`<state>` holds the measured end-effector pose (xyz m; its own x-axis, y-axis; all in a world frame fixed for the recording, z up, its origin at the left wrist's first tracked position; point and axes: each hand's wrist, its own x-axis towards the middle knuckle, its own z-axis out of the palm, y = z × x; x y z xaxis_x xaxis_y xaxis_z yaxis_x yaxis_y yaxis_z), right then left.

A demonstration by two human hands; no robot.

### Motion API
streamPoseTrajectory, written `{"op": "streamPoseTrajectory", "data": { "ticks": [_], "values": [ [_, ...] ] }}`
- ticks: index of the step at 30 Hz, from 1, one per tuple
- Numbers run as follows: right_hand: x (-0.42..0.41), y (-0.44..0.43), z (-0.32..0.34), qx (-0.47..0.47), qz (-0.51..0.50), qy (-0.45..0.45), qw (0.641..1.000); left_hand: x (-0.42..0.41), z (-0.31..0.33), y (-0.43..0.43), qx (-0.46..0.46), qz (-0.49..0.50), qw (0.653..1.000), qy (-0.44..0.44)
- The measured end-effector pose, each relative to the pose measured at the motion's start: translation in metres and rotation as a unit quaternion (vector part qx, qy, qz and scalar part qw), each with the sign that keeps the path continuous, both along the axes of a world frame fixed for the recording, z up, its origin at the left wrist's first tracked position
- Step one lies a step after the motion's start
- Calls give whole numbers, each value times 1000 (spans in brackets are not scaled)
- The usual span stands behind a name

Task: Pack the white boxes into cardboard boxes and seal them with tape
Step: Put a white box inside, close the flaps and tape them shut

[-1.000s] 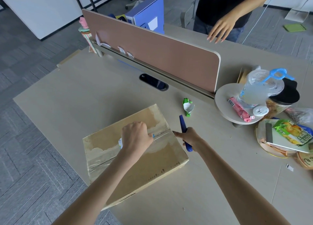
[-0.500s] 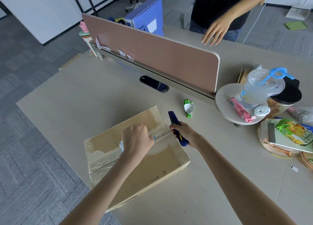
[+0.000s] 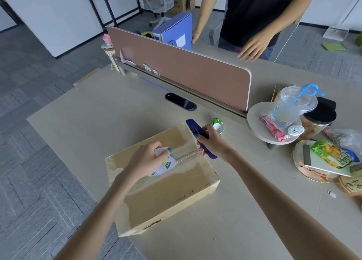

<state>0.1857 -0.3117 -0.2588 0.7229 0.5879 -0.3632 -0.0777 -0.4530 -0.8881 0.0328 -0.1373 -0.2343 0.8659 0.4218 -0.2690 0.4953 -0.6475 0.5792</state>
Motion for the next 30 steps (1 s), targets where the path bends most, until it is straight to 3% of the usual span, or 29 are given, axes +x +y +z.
{"op": "streamPoseTrajectory", "data": {
  "ticks": [2, 9, 19, 21, 26, 28, 30],
  "values": [
    [-5, 7, 4, 10, -10, 22, 1000, -9, 6, 11, -90, -10, 996, -7],
    [-35, 36, -3, -23, 5, 64, 998, -26, -3, 30, -199, -33, 979, -21],
    [-56, 47, -20, -54, 12, 18, 998, -39, -16, 25, -225, -4, 971, -77],
    [-57, 46, -23, -60, 13, 11, 998, -41, -12, 19, -184, 1, 978, -102],
    [-61, 44, -25, -48, -1, 2, 999, -53, -6, 14, 23, 19, 994, -108],
    [-62, 44, -25, -51, 3, -9, 999, -67, -2, 29, 174, 30, 980, -96],
    [-62, 44, -26, -54, 4, -16, 998, -88, 0, 49, 225, 55, 969, -82]
  ]
}}
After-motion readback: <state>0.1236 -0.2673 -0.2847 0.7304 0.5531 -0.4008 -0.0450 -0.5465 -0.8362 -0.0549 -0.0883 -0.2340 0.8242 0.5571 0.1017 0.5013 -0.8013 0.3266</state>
